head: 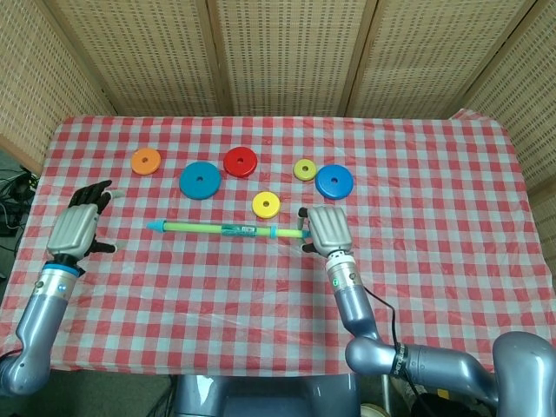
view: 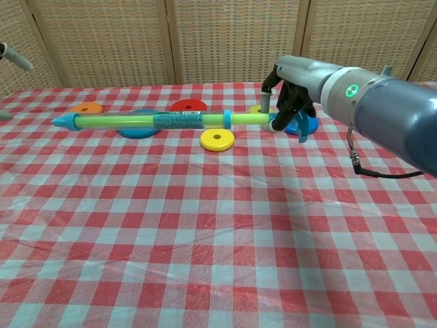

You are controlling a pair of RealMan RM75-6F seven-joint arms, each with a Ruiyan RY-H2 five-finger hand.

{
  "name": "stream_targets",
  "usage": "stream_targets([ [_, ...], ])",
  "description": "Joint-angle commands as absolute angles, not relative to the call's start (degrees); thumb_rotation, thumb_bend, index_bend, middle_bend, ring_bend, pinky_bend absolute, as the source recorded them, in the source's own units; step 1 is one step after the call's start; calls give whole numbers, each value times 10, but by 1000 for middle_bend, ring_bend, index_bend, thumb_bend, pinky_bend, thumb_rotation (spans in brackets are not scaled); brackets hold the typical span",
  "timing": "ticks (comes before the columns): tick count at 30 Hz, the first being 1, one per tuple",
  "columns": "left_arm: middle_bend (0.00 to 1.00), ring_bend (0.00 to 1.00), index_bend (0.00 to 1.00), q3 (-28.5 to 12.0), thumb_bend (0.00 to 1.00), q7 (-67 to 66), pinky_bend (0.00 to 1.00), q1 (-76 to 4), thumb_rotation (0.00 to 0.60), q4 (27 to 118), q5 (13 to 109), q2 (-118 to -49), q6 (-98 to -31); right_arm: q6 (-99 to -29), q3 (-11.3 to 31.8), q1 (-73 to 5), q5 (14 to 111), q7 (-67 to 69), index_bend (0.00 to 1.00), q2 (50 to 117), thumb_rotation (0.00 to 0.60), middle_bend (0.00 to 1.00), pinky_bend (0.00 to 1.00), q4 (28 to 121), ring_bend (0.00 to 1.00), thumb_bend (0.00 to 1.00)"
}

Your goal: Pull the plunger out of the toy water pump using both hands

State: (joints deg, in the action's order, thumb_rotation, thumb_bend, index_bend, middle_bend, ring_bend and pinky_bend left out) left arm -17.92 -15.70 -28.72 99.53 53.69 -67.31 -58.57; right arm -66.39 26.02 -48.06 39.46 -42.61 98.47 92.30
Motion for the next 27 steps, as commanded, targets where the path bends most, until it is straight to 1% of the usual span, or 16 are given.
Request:
stream_targets([
  [1, 0, 0, 253, -195, 225, -182, 0, -330, 600, 972, 505, -701, -565, -661, 269, -496, 384, -427, 771, 985, 600, 993, 743, 912, 957, 501],
  [3, 0, 0, 276, -197, 226, -191, 0, -345, 600, 965, 490, -712, -563, -661, 268, -501, 380, -426, 771, 986, 600, 994, 743, 909, 957, 500],
  [7, 0, 0, 307, -198, 263, -200, 0, -374, 600, 953, 461, -722, -544, -664, 266, -510, 375, -423, 772, 981, 600, 994, 743, 910, 957, 501],
  [17, 0, 0, 329, -185, 255, -194, 0, -408, 600, 944, 426, -737, -523, -677, 260, -514, 370, -410, 773, 958, 600, 994, 743, 930, 957, 501],
  [20, 0, 0, 339, -180, 254, -193, 0, -411, 600, 943, 431, -742, -534, -682, 255, -512, 369, -406, 773, 952, 600, 994, 743, 936, 957, 501],
  [27, 0, 0, 400, -172, 264, -194, 0, -417, 600, 935, 438, -760, -566, -691, 243, -511, 366, -399, 773, 944, 600, 994, 743, 950, 957, 501],
])
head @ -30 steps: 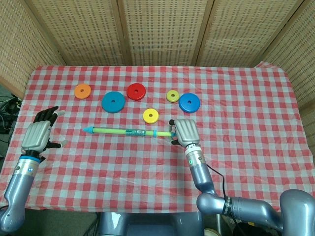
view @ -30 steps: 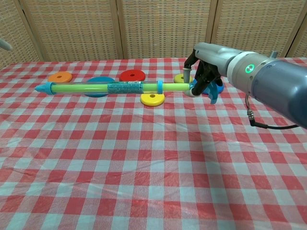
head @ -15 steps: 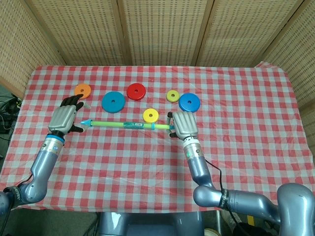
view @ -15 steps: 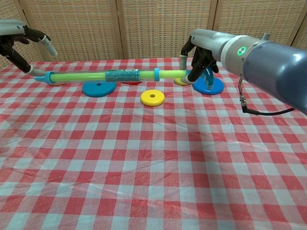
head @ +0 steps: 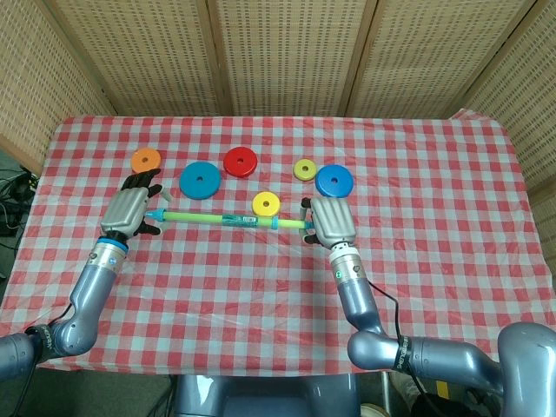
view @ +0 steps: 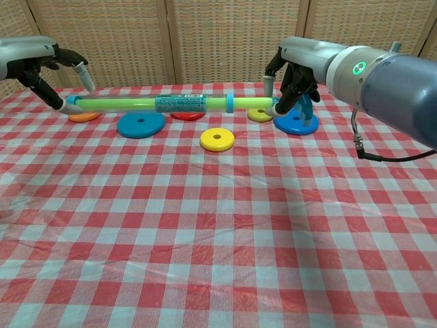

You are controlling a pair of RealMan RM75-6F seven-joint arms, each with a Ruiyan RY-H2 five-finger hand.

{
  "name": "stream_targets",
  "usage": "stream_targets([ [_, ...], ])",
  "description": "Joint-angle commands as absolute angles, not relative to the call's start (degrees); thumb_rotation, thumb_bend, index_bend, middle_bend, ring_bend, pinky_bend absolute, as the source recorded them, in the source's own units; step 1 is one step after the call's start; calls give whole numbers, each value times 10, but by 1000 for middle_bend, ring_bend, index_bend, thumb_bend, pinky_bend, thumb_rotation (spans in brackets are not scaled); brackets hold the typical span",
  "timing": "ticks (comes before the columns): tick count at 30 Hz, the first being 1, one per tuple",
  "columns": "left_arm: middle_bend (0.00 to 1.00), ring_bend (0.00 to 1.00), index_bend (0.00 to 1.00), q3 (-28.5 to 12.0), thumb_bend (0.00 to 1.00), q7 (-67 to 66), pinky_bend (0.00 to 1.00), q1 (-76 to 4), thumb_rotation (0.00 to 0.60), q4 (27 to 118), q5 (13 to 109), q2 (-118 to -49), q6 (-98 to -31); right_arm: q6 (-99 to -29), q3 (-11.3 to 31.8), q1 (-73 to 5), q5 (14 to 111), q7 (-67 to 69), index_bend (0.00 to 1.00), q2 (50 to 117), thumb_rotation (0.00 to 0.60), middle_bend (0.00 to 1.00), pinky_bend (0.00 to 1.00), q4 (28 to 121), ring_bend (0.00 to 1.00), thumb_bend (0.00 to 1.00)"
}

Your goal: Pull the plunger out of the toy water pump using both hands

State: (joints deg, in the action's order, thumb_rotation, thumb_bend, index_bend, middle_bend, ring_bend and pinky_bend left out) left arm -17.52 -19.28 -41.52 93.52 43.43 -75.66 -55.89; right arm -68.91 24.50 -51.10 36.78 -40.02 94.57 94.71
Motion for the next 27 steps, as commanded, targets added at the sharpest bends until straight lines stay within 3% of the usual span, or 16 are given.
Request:
stream_targets([
  [1, 0, 0, 402, -170, 264, -195, 0, -417, 600, 936, 439, -761, -569, -691, 243, -511, 366, -398, 773, 943, 600, 994, 743, 951, 957, 501],
  [11, 0, 0, 415, -163, 266, -195, 0, -429, 600, 936, 432, -767, -565, -698, 233, -513, 362, -391, 774, 937, 600, 995, 743, 958, 957, 501],
  [19, 0, 0, 506, -157, 291, -191, 0, -434, 600, 929, 432, -782, -571, -696, 225, -511, 360, -381, 773, 933, 600, 995, 743, 955, 957, 500],
  [27, 0, 0, 528, -155, 316, -183, 0, -432, 600, 924, 433, -787, -577, -695, 220, -513, 359, -376, 774, 934, 600, 995, 743, 948, 957, 500],
])
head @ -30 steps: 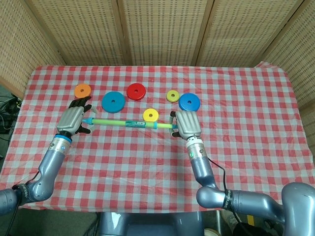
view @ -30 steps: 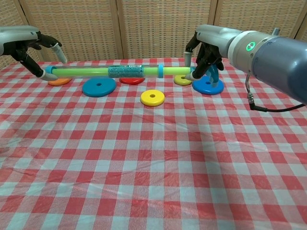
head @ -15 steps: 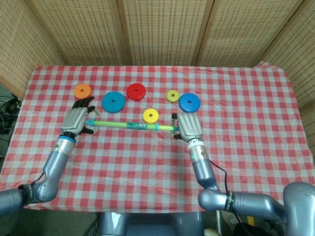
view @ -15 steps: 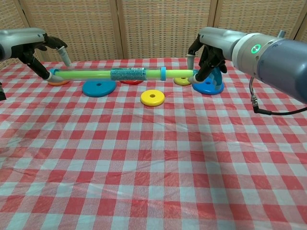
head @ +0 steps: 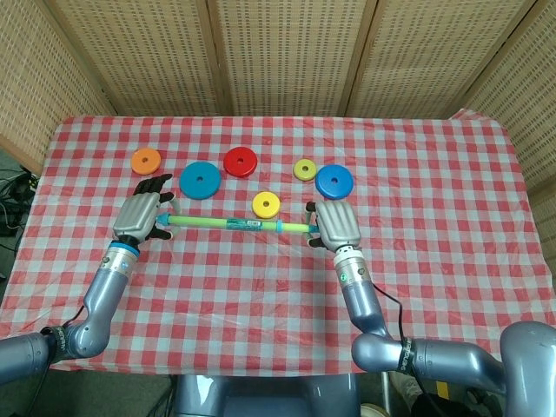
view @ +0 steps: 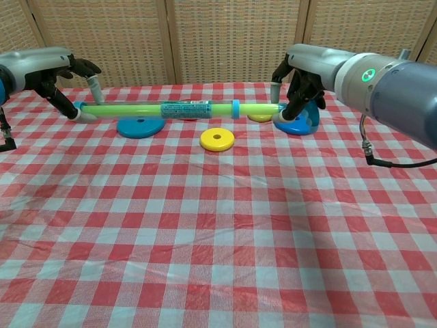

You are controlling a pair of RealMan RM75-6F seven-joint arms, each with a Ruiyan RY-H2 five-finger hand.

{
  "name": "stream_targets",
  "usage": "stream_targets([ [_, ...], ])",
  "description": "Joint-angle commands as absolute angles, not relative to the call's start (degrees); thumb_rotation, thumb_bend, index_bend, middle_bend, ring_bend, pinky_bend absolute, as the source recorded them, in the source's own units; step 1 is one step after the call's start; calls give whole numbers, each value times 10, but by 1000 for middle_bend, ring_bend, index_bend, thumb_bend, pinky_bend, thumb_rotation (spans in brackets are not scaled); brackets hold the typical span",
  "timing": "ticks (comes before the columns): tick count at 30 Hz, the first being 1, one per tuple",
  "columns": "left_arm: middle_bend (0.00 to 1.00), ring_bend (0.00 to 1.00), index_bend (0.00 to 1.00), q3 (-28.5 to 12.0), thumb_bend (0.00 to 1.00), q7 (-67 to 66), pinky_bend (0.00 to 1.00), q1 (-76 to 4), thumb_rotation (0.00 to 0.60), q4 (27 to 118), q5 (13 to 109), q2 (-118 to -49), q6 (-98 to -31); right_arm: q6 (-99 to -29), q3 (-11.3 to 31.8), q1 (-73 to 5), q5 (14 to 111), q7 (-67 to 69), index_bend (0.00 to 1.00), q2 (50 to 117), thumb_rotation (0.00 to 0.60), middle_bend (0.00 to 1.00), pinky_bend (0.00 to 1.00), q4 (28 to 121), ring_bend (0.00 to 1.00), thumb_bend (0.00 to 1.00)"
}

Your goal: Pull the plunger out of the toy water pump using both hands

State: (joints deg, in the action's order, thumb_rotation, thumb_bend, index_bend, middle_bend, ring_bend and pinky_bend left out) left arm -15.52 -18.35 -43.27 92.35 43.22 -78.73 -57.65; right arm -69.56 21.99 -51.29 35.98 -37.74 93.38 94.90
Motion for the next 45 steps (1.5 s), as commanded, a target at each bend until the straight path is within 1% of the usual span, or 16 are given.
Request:
stream_targets([
  [1, 0, 0, 531, -155, 327, -182, 0, -431, 600, 925, 433, -786, -579, -695, 219, -513, 359, -376, 774, 933, 600, 995, 743, 946, 957, 500],
  [22, 0, 0, 537, -123, 336, -147, 0, -379, 600, 968, 472, -746, -611, -675, 220, -496, 362, -333, 774, 902, 600, 995, 743, 898, 957, 500],
  [33, 0, 0, 546, -103, 337, -140, 0, -356, 600, 934, 479, -742, -610, -653, 227, -481, 348, -309, 774, 868, 600, 995, 743, 850, 957, 500],
  [45, 0, 0, 547, -108, 338, -149, 0, -356, 600, 913, 471, -749, -601, -643, 226, -465, 340, -287, 774, 851, 600, 995, 743, 825, 957, 500],
])
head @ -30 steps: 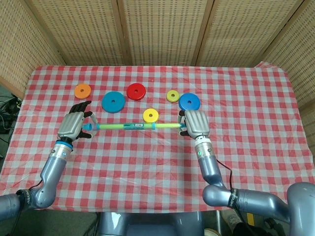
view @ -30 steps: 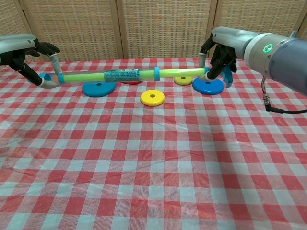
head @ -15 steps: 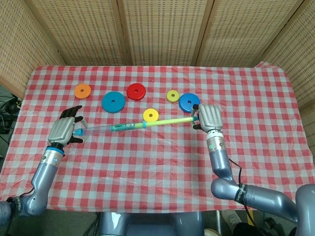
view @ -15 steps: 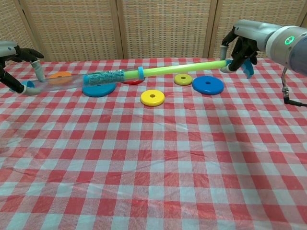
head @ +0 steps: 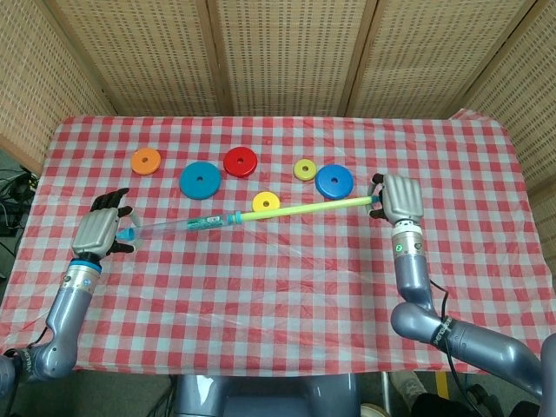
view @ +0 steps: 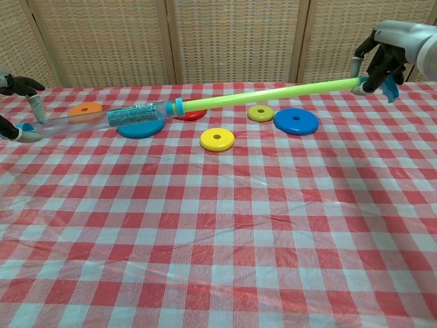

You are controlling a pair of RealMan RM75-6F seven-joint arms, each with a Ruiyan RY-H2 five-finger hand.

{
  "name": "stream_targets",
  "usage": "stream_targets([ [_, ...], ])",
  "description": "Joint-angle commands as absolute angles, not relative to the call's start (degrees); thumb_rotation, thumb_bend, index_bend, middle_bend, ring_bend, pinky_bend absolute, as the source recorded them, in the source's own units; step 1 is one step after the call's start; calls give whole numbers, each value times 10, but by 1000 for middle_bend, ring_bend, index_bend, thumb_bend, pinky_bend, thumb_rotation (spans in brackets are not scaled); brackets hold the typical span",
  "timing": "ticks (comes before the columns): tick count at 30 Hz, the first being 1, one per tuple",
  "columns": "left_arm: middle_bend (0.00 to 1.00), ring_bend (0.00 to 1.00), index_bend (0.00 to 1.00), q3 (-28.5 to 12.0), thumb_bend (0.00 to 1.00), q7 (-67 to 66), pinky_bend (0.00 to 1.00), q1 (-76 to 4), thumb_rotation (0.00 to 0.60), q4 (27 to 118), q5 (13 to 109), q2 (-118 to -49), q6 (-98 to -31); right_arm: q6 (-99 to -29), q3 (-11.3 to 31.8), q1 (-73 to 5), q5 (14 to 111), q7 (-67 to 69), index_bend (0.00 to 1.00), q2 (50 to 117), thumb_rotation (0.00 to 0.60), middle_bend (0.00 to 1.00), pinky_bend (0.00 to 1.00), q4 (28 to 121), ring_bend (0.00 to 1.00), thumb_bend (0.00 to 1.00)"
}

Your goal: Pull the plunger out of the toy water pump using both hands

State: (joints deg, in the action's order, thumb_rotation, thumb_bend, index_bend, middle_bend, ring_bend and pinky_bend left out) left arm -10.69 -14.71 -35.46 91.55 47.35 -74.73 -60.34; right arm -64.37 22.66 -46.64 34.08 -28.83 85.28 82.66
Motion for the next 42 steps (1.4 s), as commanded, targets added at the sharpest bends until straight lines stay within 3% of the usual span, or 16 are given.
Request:
stream_targets([
  [1, 0, 0, 547, -109, 338, -150, 0, -357, 600, 912, 470, -750, -600, -644, 225, -464, 340, -287, 774, 851, 600, 995, 743, 824, 957, 500],
  [14, 0, 0, 542, -119, 339, -190, 0, -384, 600, 906, 449, -768, -585, -634, 220, -445, 338, -268, 775, 836, 600, 995, 742, 803, 957, 500],
  [17, 0, 0, 496, -120, 336, -196, 0, -389, 600, 906, 446, -771, -582, -630, 218, -440, 338, -265, 767, 832, 600, 992, 741, 801, 956, 495],
  [19, 0, 0, 400, -118, 325, -201, 0, -393, 600, 905, 445, -772, -577, -629, 214, -437, 338, -265, 732, 830, 600, 973, 729, 800, 940, 478],
  [22, 0, 0, 259, -114, 302, -215, 0, -404, 600, 905, 445, -771, -563, -619, 206, -432, 320, -280, 623, 821, 600, 845, 624, 805, 828, 419],
  [25, 0, 0, 163, -114, 294, -222, 0, -410, 600, 910, 445, -771, -560, -615, 205, -431, 302, -291, 494, 815, 600, 594, 436, 807, 622, 368],
  [30, 0, 0, 116, -112, 288, -223, 0, -412, 600, 926, 452, -766, -563, -602, 202, -431, 270, -305, 320, 808, 600, 240, 182, 806, 268, 305],
  [36, 0, 0, 114, -110, 287, -209, 0, -400, 600, 948, 470, -757, -581, -608, 200, -423, 285, -287, 238, 806, 600, 37, 79, 813, 40, 292],
  [39, 0, 0, 114, -106, 287, -189, 0, -381, 600, 969, 494, -749, -608, -619, 196, -408, 321, -258, 220, 799, 600, 8, 44, 831, 3, 277],
  [42, 0, 0, 113, -73, 282, -181, 0, -333, 600, 975, 589, -738, -696, -662, 163, -370, 453, -199, 221, 781, 600, 8, 2, 859, 0, 246],
])
